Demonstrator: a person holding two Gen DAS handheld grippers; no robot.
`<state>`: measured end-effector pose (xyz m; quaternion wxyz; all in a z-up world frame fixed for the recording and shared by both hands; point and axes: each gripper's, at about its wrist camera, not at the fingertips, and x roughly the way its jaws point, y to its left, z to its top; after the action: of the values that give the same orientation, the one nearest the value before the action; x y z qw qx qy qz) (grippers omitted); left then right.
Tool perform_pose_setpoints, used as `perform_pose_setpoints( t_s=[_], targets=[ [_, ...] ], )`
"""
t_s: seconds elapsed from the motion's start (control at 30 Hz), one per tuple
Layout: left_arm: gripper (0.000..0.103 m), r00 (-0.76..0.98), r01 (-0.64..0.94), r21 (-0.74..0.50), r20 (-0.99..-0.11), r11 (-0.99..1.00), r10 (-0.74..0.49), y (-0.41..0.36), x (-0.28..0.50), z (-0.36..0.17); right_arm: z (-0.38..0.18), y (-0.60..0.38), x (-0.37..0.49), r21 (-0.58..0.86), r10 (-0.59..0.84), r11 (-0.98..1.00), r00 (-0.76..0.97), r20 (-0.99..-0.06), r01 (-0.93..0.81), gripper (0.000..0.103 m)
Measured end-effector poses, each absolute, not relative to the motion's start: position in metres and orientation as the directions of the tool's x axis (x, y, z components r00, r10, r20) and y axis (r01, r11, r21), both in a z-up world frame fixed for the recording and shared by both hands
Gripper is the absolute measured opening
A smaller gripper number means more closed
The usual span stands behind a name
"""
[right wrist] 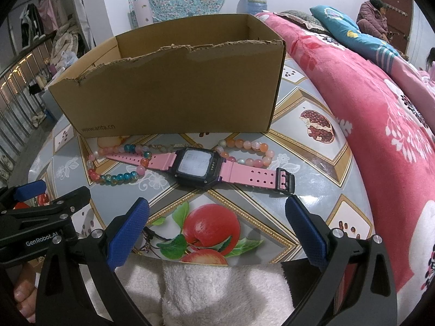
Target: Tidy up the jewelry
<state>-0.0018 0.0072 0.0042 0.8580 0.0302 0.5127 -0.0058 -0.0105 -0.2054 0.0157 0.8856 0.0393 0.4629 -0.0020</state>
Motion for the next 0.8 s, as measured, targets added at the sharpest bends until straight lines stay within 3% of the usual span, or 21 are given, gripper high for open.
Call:
perform_pose_setpoints(
  t_s=[0.8],
  targets=[
    [0.091, 0.439, 0.034, 0.051, -0.898, 0.998, 0.031, 0.005, 0.004, -0.008, 0.016, -0.204, -0.004, 0.021, -0.002, 0.999, 0.577, -0.817, 0.032, 0.098]
  ],
)
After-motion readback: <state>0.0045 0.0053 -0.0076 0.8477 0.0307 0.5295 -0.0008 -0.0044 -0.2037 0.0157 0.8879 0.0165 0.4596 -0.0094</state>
